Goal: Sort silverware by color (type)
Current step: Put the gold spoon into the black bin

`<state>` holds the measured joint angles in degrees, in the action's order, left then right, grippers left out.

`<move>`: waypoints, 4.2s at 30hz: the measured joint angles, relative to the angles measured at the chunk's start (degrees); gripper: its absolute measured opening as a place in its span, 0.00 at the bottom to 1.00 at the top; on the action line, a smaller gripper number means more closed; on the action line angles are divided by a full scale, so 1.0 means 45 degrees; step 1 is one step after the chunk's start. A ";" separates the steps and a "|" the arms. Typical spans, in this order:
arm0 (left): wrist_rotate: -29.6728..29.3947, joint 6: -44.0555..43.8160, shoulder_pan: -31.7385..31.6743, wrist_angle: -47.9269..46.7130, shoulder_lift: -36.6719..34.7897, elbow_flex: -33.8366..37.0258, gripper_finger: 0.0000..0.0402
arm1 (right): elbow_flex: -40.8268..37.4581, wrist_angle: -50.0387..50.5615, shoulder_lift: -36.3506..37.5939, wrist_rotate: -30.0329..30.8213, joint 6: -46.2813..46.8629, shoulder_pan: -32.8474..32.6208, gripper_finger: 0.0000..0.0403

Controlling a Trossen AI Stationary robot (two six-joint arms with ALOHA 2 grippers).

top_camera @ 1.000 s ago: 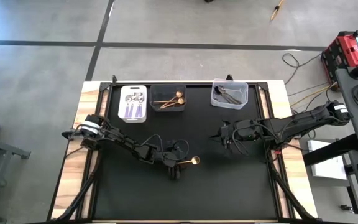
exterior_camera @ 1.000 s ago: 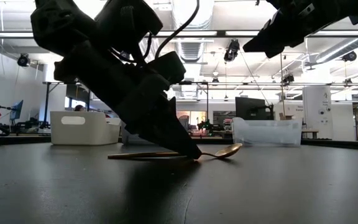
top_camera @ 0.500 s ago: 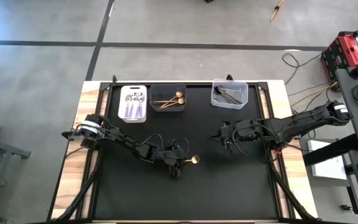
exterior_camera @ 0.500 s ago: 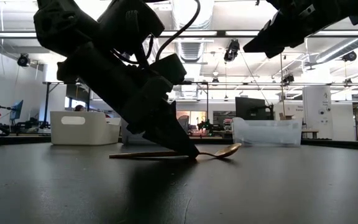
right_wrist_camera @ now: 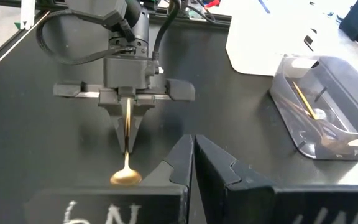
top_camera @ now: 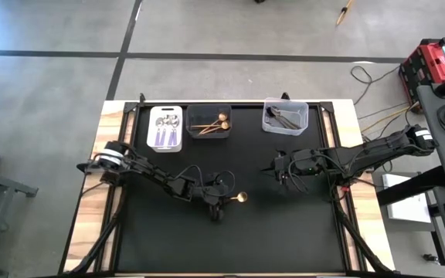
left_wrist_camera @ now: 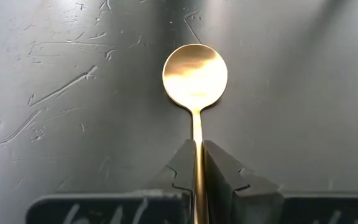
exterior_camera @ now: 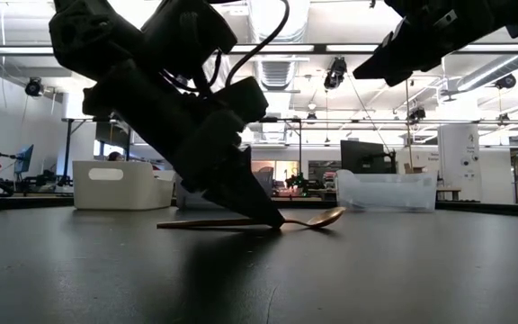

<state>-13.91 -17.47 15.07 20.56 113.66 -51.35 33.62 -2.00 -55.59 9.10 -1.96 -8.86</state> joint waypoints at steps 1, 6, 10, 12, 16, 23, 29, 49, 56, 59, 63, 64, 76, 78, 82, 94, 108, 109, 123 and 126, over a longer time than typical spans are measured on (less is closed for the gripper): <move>-0.0012 0.0117 0.0003 -0.0010 -0.0063 0.0005 0.01 | -0.0004 -0.0001 0.0000 0.0000 0.0000 0.0000 0.02; -0.0094 0.0442 0.0005 -0.0139 -0.0230 0.0029 0.00 | -0.0009 -0.0001 0.0000 0.0000 0.0000 0.0000 0.02; -0.0323 0.0440 0.0019 -0.0118 -0.0242 0.0034 0.00 | -0.0034 0.0004 0.0000 0.0000 0.0005 0.0001 0.02; -0.0341 0.0440 0.0019 -0.0127 -0.0295 0.0039 0.00 | -0.0042 0.0004 0.0000 0.0000 0.0005 0.0000 0.02; -0.0369 0.0543 0.0015 -0.0255 -0.0551 0.0058 0.00 | -0.0067 0.0004 0.0000 0.0000 0.0005 0.0004 0.02; -0.0696 0.1100 0.0010 -0.0501 -0.1538 0.0058 0.00 | -0.0082 0.0007 0.0000 -0.0003 0.0005 0.0005 0.02; -0.0794 0.1675 -0.0092 -0.1315 -0.2641 0.0053 0.00 | -0.0091 0.0004 0.0000 -0.0003 0.0005 0.0003 0.02; -0.0388 0.4788 -0.3335 -0.5645 -0.6566 0.0015 0.00 | -0.0096 0.0008 0.0005 0.0004 -0.0138 0.0005 0.02; 0.0638 0.5723 -0.5417 -0.5667 -0.6799 0.0015 0.00 | -0.0096 0.0000 0.0005 0.0448 -0.0473 0.0005 0.02; 0.0679 0.6052 -0.6341 -0.5781 -0.6756 -0.0200 0.00 | -0.0096 0.0009 0.0005 0.1114 -0.0594 0.0009 0.02; 0.1351 0.6986 -0.7359 -0.5999 -0.6600 -0.0866 0.00 | -0.0096 0.0005 0.0005 0.1685 -0.0793 0.0086 0.02; 0.1510 0.7262 -0.7603 -0.6095 -0.6573 -0.1034 0.00 | -0.0096 0.0012 0.0005 0.1690 -0.0806 0.0134 0.02; 0.2600 0.8353 -0.9837 -0.6212 -0.5955 -0.2169 0.00 | -0.0096 0.0004 0.0005 0.1685 -0.0801 0.0379 0.02; 0.2600 0.8372 -1.0002 -0.6259 -0.5663 -0.2381 0.00 | -0.0096 -0.0004 0.0005 0.1690 -0.0803 0.0390 0.02; 0.2661 0.8671 -1.0248 -0.6528 -0.4928 -0.2948 0.00 | -0.0096 -0.0005 0.0005 0.1700 -0.0797 0.0456 0.02; 0.2665 0.9511 -1.0404 -0.9683 -0.2344 -0.5407 0.00 | -0.0096 0.0079 0.0005 0.1690 -0.0554 0.0520 0.02; 0.2633 0.9875 -1.0720 -1.1759 -0.2194 -0.5654 0.00 | -0.0096 0.0166 0.0005 0.1670 -0.0583 0.0534 0.02; 0.2626 0.9876 -1.0736 -1.1746 -0.2194 -0.5654 0.00 | -0.0096 0.0164 0.0005 0.1671 -0.0583 0.0534 0.02; 0.2665 1.0118 -1.0826 -1.1004 -0.1285 -0.5727 0.00 | -0.0096 0.0220 0.0005 0.1671 -0.0578 0.0534 0.02; 0.2735 1.0200 -1.0837 -1.0716 -0.1169 -0.5729 0.00 | -0.0096 0.0244 0.0005 0.1671 -0.0580 0.0534 0.02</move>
<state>-1.60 28.43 -33.69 -27.66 108.40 -77.13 33.19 -0.90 -55.57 16.62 -4.57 -6.46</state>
